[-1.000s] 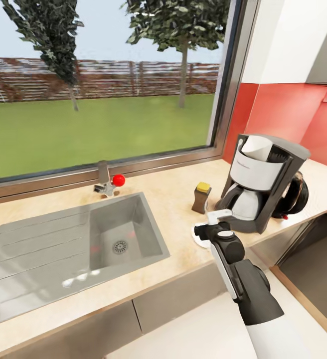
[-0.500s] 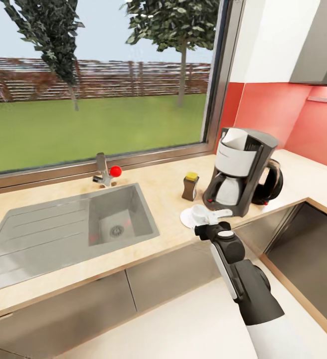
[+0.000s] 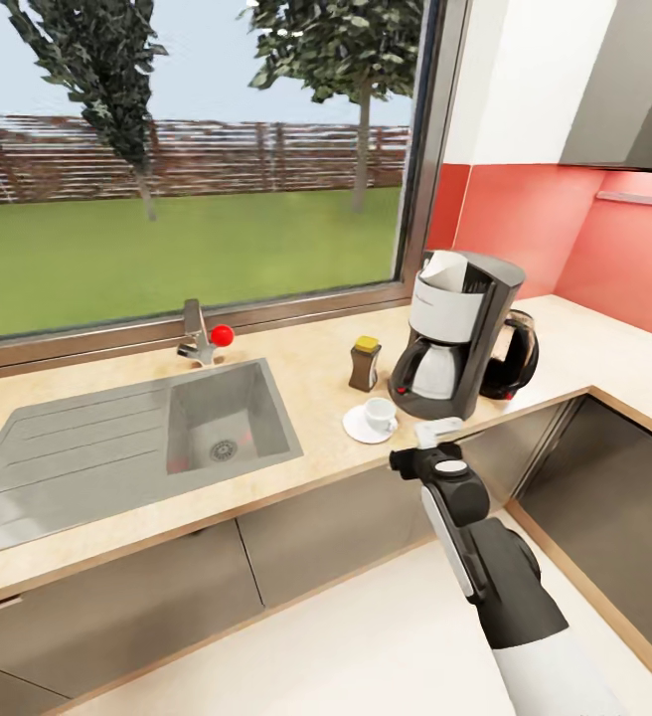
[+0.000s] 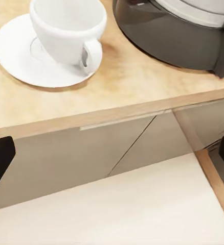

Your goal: Set up a coffee station on the kitchen countertop: keep the coffee maker on the countertop, move the bottle of coffee from the kitchen shelf to the counter next to the coffee maker, place a paper coffee filter on top of the coffee maker, put the saucer next to the coffee maker with the coffee cup on the saucer, and place the electric kettle next to the coffee maker.

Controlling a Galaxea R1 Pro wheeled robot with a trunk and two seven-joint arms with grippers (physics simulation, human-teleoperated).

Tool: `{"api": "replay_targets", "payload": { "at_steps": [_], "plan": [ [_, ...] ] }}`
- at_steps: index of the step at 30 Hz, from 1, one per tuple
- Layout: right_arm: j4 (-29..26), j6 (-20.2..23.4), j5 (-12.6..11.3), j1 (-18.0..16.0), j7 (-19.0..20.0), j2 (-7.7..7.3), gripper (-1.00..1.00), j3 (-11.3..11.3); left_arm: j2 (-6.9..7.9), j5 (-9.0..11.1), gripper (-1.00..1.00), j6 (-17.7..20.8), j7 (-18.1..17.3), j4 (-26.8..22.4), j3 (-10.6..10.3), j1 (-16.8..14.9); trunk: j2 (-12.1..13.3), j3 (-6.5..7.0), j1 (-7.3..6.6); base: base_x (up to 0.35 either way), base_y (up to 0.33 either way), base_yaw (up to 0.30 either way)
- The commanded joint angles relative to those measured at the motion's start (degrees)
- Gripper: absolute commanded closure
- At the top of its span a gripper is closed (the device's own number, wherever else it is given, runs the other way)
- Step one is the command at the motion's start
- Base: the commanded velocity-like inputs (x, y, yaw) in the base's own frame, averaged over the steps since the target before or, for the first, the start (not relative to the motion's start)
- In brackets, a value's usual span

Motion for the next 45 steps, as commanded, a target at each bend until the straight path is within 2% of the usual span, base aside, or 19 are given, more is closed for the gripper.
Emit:
{"api": "replay_targets", "payload": {
  "at_steps": [1, 5, 7, 10, 11, 14, 22, 26, 27, 29, 31, 34, 36, 38, 42, 45],
  "plan": [
    [0.1, 0.4, 0.3, -0.1, -0.1, -0.22, -1.0, 0.1, 0.05, 0.5, -1.0, 0.0, 0.2, -0.2, -0.5, 0.0, -0.1, -0.1, 0.03, -0.002, -0.007, 0.0],
    [2.0, 0.4, 0.4, -0.1, -0.1, -1.72, -1.0, 0.2, 0.09, 0.5, -1.0, -0.1, 0.3, -0.2, -0.5, 0.0, -0.1, -0.1, 0.03, -0.001, -0.003, 0.0],
    [5.9, 0.3, 0.3, -0.1, -0.1, -2.6, -1.0, 0.2, 0.1, 0.6, -1.0, -0.1, 0.3, -0.2, -0.5, 0.0, -0.1, -0.1, 0.03, 0.0, 0.0, 0.0],
    [17.0, -0.3, 0.3, -0.1, -0.1, -3.12, -1.0, 0.3, 0.08, 0.6, -1.0, -0.3, 0.3, -0.2, -0.5, 0.0, -0.1, -0.1, 0.03, 0.0, 0.0, 0.0],
    [18.7, -0.7, 0.3, -0.1, -0.1, -3.15, -1.0, 0.3, 0.07, 0.6, -1.0, -0.3, 0.3, -0.3, -0.5, 0.0, -0.1, -0.1, 0.03, 0.0, 0.0, 0.0],
    [28.6, -5.1, 0.3, -0.1, 0.0, -3.23, -1.0, 0.4, 0.03, 0.7, -1.0, -0.7, 0.2, -0.4, -0.4, 0.0, -0.1, -0.1, 0.03, 0.0, 0.0, 0.0],
    [47.5, -12.1, 0.4, -0.1, 0.2, -3.32, -1.0, 0.6, 0.01, 0.7, -1.0, -1.1, 0.2, -2.0, -0.4, 0.0, -0.1, -0.1, 0.03, 0.0, 0.0, 0.0],
    [57.4, -19.3, 0.3, -0.1, 0.3, -3.32, -1.0, 0.6, 0.01, 0.7, -1.0, -1.2, 0.2, -4.0, -0.4, 0.0, -0.1, -0.1, 0.03, 0.0, 0.0, 0.0],
    [60.5, -22.3, 0.3, -0.1, 0.3, -3.3, -1.0, 0.6, 0.01, 0.7, -1.0, -1.2, 0.2, -4.7, -0.3, 0.0, -0.1, -0.1, 0.03, 0.0, 0.0, 0.0],
    [70.7, -32.6, 0.2, -0.1, 0.4, -3.27, -1.0, 0.6, 0.0, 0.7, -1.0, -1.2, 0.2, -6.3, -0.4, 0.0, -0.1, -0.1, 0.03, 0.0, 0.0, 0.0],
    [77.0, -39.9, 0.2, 0.0, 0.4, -3.27, -1.0, 0.6, 0.01, 0.7, -1.0, -1.2, 0.1, -6.9, -0.4, 0.0, -0.1, -0.1, 0.03, 0.0, 0.0, 0.0],
    [80.2, -48.3, 0.1, 2.1, 0.5, -3.29, -1.0, 0.6, 0.01, 0.7, -1.0, -1.3, -0.1, -7.3, -0.4, 0.0, -0.1, -0.1, 0.03, 0.0, 0.0, 0.0],
    [80.9, -50.7, 0.1, 4.7, 1.5, -3.26, -1.0, 0.6, 0.01, 0.7, -1.0, -1.6, -0.2, -7.3, -0.3, 0.0, -0.1, -0.1, 0.03, 0.0, 0.0, 0.0],
    [81.1, -51.7, 0.1, 7.1, 4.8, -3.25, -1.0, 0.6, 0.04, 0.7, -1.0, -2.0, -0.2, -7.3, -0.3, 0.0, -0.1, -0.1, 0.03, 0.0, 0.0, 0.0],
    [81.3, -52.3, 0.1, 10.6, 14.8, -3.33, -1.0, 0.5, 0.09, 0.7, -1.0, -2.8, -0.3, -7.0, -0.2, 0.1, -0.1, -0.1, 0.03, 0.0, 0.0, 0.0],
    [81.3, -52.2, 0.0, 12.4, 17.4, -3.39, -1.0, 0.4, 0.1, 0.7, -1.0, -3.0, -0.3, -6.8, -0.2, 0.1, -0.1, -0.1, 0.03, 0.0, 0.0, 0.0]
  ]
}}
